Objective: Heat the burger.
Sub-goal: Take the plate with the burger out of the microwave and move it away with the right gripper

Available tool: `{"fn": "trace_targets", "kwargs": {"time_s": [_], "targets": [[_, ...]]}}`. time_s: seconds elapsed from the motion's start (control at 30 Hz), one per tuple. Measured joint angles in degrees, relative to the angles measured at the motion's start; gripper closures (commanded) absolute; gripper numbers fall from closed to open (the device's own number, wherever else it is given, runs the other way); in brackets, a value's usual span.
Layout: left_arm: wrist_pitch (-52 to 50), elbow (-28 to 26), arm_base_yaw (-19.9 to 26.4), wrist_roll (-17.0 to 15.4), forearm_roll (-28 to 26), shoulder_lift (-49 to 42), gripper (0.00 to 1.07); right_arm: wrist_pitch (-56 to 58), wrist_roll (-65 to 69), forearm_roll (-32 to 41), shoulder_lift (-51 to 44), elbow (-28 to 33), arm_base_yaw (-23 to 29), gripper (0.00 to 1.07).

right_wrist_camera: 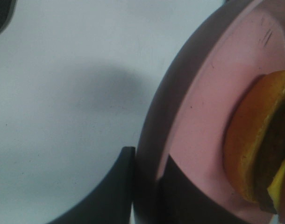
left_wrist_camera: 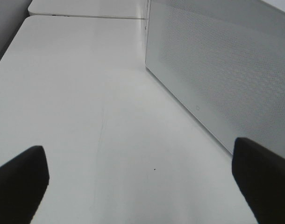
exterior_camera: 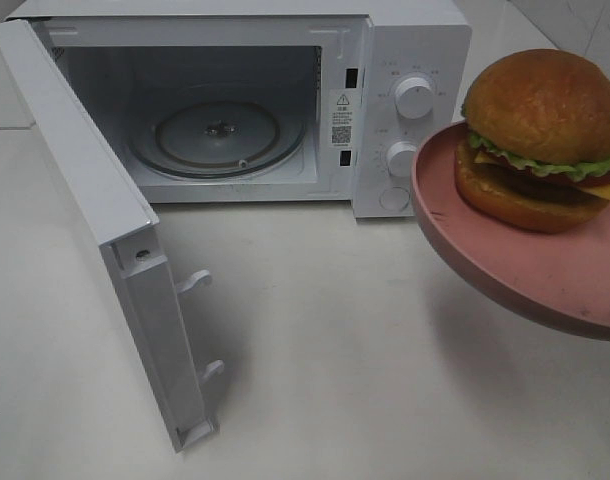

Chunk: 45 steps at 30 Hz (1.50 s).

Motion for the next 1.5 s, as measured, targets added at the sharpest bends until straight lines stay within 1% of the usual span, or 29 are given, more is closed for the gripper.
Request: {"fn": "trace_targets", "kwargs": {"time_s": [0.07, 0.1, 0.17, 0.2, 0.23, 0.53, 0.6, 0.63, 0.7, 0.73, 0.77, 0.83, 0.87, 0.9, 0.97, 1.03, 1.07, 1.1, 1.17, 1.2, 1.23, 1.27, 1.3, 1.37, 1.43, 1.47, 1.5], "targets": [[0.0, 0.0, 0.0, 0.0, 0.0, 0.0, 0.07, 0.69, 6.42, -4.64, 0.0, 0.0, 0.0, 1.07], [0.0, 0.0, 0.0, 0.0, 0.0, 0.0, 0.07, 0.69, 6.42, -4.64, 0.0, 0.0, 0.0, 1.07], [0.0, 0.0, 0.0, 0.0, 0.0, 0.0, 0.07, 1.78, 11.52, -8.54, 0.0, 0.0, 0.0, 1.07], [0.0, 0.0, 0.0, 0.0, 0.0, 0.0, 0.07, 1.78, 11.52, -8.54, 0.0, 0.0, 0.0, 1.07], [0.0, 0.0, 0.0, 0.0, 0.0, 0.0, 0.07, 3.04, 14.9, -10.83, 0.0, 0.0, 0.0, 1.07], [0.0, 0.0, 0.0, 0.0, 0.0, 0.0, 0.07, 7.39, 26.36, -16.79, 0.0, 0.0, 0.0, 1.07], [0.0, 0.0, 0.0, 0.0, 0.0, 0.0, 0.07, 8.14, 31.34, -18.96, 0.11, 0.0, 0.0, 1.07], [0.0, 0.0, 0.0, 0.0, 0.0, 0.0, 0.07, 8.14, 31.34, -18.96, 0.11, 0.0, 0.0, 1.07], [0.0, 0.0, 0.0, 0.0, 0.0, 0.0, 0.07, 9.28, 37.18, -21.43, 1.49, 0.0, 0.0, 1.07], [0.0, 0.0, 0.0, 0.0, 0.0, 0.0, 0.07, 9.28, 37.18, -21.43, 1.49, 0.0, 0.0, 1.07], [0.0, 0.0, 0.0, 0.0, 0.0, 0.0, 0.07, 9.97, 41.25, -22.86, 3.09, 0.0, 0.0, 1.07], [0.0, 0.0, 0.0, 0.0, 0.0, 0.0, 0.07, 10.37, 43.54, -23.66, 4.18, 0.0, 0.0, 1.07], [0.0, 0.0, 0.0, 0.0, 0.0, 0.0, 0.07, 10.49, 48.07, -24.87, 6.47, 0.0, 0.0, 1.07], [0.0, 0.0, 0.0, 0.0, 0.0, 0.0, 0.07, 10.49, 48.07, -24.87, 6.47, 0.0, 0.0, 1.07], [0.0, 0.0, 0.0, 0.0, 0.0, 0.0, 0.07, 10.37, 55.98, -26.53, 10.2, 0.0, 0.0, 1.07], [0.0, 0.0, 0.0, 0.0, 0.0, 0.0, 0.07, 10.37, 57.98, -27.1, 11.29, 0.0, 0.0, 1.07], [0.0, 0.0, 0.0, 0.0, 0.0, 0.0, 0.07, 10.26, 62.34, -28.19, 14.09, 0.0, 0.0, 1.07], [0.0, 0.0, 0.0, 0.0, 0.0, 0.0, 0.07, 10.26, 62.34, -28.19, 14.09, 0.0, 0.0, 1.07], [0.0, 0.0, 0.0, 0.0, 0.0, 0.0, 0.07, 10.14, 69.67, -29.97, 18.11, 0.0, 0.0, 1.07], [0.0, 0.0, 0.0, 0.0, 0.0, 0.0, 0.07, 10.14, 69.67, -29.97, 18.11, 0.0, 0.0, 1.07], [0.0, 0.0, 0.0, 0.0, 0.0, 0.0, 0.07, 10.08, 74.14, -31.34, 20.68, 0.0, 0.0, 1.07], [0.0, 0.0, 0.0, 0.0, 0.0, 0.0, 0.07, 10.08, 74.14, -31.34, 20.68, 0.0, 0.0, 1.07], [0.0, 0.0, 0.0, 0.0, 0.0, 0.0, 0.07, 10.2, 78.78, -32.89, 23.61, 0.0, 0.0, 1.07], [0.0, 0.0, 0.0, 0.0, 0.0, 0.0, 0.07, 10.2, 80.62, -33.86, 24.75, 0.0, 0.0, 1.07], [0.0, 0.0, 0.0, 0.0, 0.0, 0.0, 0.07, 10.31, 86.57, -36.21, 28.99, 0.0, 0.0, 1.06], [0.0, 0.0, 0.0, 0.0, 0.0, 0.0, 0.07, 10.31, 86.57, -36.21, 28.99, 0.0, 0.0, 1.06], [0.0, 0.0, 0.0, 0.0, 0.0, 0.0, 0.07, 10.31, 90.41, -37.41, 31.51, 0.0, 0.0, 1.06]]}}
